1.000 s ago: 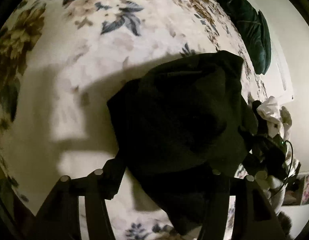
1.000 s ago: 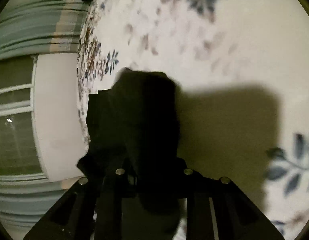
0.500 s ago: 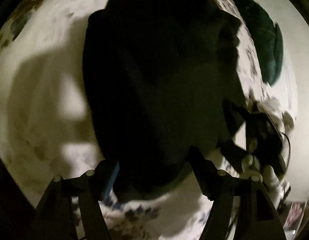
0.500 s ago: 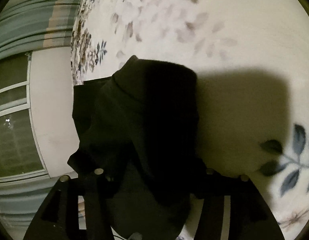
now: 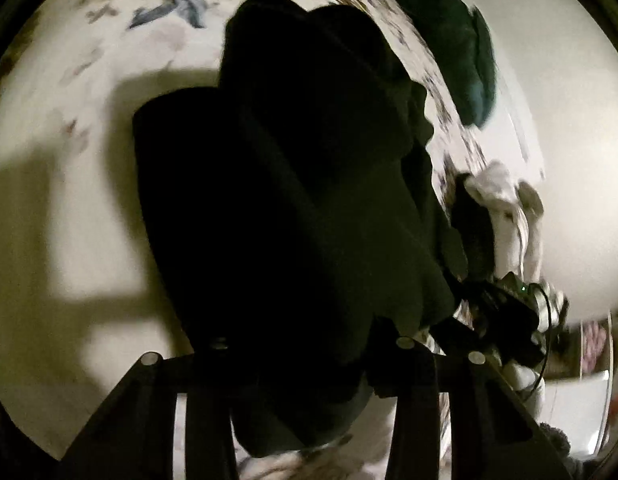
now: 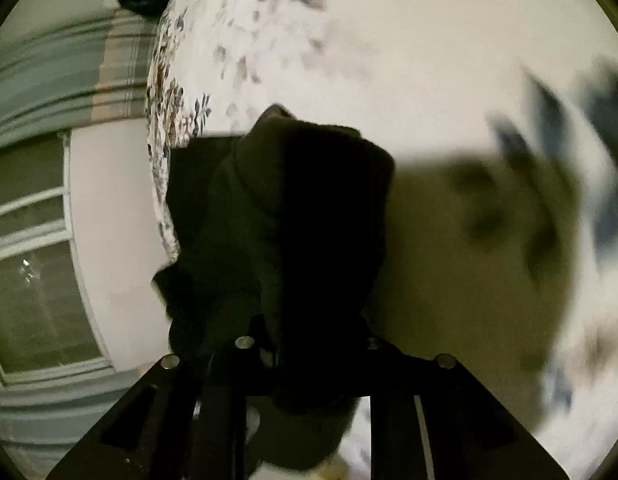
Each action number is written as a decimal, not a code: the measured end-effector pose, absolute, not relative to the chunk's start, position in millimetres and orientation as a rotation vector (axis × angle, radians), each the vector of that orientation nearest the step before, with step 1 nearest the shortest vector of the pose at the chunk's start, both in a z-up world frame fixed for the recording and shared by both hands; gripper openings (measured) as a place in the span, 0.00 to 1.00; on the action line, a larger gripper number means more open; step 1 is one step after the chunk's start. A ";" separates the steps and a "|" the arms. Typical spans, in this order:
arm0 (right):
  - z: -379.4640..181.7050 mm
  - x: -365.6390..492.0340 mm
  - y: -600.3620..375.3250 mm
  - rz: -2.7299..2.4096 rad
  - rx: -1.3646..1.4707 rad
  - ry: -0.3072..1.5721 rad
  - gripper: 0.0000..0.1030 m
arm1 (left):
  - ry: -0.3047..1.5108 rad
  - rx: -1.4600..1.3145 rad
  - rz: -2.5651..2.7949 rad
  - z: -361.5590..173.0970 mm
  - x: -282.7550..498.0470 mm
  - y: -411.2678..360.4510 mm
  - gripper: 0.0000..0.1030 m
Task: Fold small clothes
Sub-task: 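Grasp the folded black shirt with both grippers and lift it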
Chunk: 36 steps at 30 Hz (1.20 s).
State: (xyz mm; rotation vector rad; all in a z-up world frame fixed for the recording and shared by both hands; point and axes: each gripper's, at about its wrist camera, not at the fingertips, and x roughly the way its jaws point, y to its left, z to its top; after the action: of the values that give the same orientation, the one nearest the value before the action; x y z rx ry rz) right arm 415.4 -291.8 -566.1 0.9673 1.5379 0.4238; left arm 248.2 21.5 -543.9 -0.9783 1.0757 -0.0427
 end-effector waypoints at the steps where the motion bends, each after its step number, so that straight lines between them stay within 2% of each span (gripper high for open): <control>1: -564.7 404.4 -295.2 0.418 0.973 1.545 0.19 | 1.099 -0.975 -0.074 -546.2 247.2 24.1 0.39; 3: -560.1 393.3 -293.2 0.433 0.904 1.537 0.25 | 1.144 -0.978 -0.110 -548.7 237.8 26.8 0.42; 5: -562.6 393.1 -293.8 0.445 0.885 1.530 0.38 | 1.134 -1.006 -0.099 -542.7 225.7 27.6 0.49; 7: -567.5 400.4 -298.9 0.449 0.897 1.524 0.56 | 1.073 -1.030 -0.068 -529.1 211.7 29.1 0.61; 10: -577.9 417.1 -293.8 0.496 0.937 1.501 0.74 | 0.990 -1.052 0.020 -524.5 207.9 32.9 0.68; 13: -584.2 431.3 -277.7 0.543 0.911 1.500 0.85 | 0.968 -1.095 0.105 -542.1 219.4 36.0 0.70; 14: -585.7 436.5 -271.2 0.554 0.902 1.496 0.87 | 0.968 -1.097 0.120 -548.0 226.5 35.7 0.73; 15: -586.3 437.3 -269.6 0.561 0.900 1.497 0.88 | 0.965 -1.106 0.121 -556.2 235.1 35.7 0.81; 16: -587.5 441.7 -264.5 0.566 0.894 1.499 0.88 | 0.966 -1.108 0.117 -563.0 240.3 33.9 0.91; 19: -588.1 447.9 -258.4 0.589 0.904 1.492 0.88 | 0.959 -1.134 0.103 -577.6 248.9 36.5 1.00; 24: -589.7 457.4 -244.8 0.601 0.911 1.476 0.88 | 0.922 -1.146 0.120 -578.4 233.4 47.5 0.99; 26: -587.1 458.4 -239.8 0.601 0.896 1.459 0.85 | 0.896 -1.126 0.143 -572.3 226.0 49.8 0.85; 27: -586.4 457.6 -240.2 0.599 0.886 1.455 0.71 | 0.880 -1.111 0.140 -568.6 223.9 49.5 0.68; 28: -586.3 458.5 -236.5 0.571 0.856 1.456 0.43 | 0.872 -1.106 0.137 -566.7 222.3 49.5 0.57; 29: -587.7 457.7 -237.4 0.557 0.849 1.459 0.34 | 0.858 -1.102 0.136 -563.6 219.2 50.8 0.52; 31: -590.2 456.6 -237.1 0.548 0.872 1.454 0.28 | 0.851 -1.096 0.121 -559.8 217.5 51.8 0.40; 36: -567.6 445.6 -244.5 0.539 0.889 1.410 0.23 | 0.858 -1.029 0.069 -535.3 223.8 50.1 0.31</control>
State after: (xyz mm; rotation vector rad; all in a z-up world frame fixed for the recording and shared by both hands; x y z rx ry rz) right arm 445.6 -244.5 -567.6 0.8889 1.4097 0.5391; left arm 223.8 50.1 -535.3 -1.0294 0.8583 0.0687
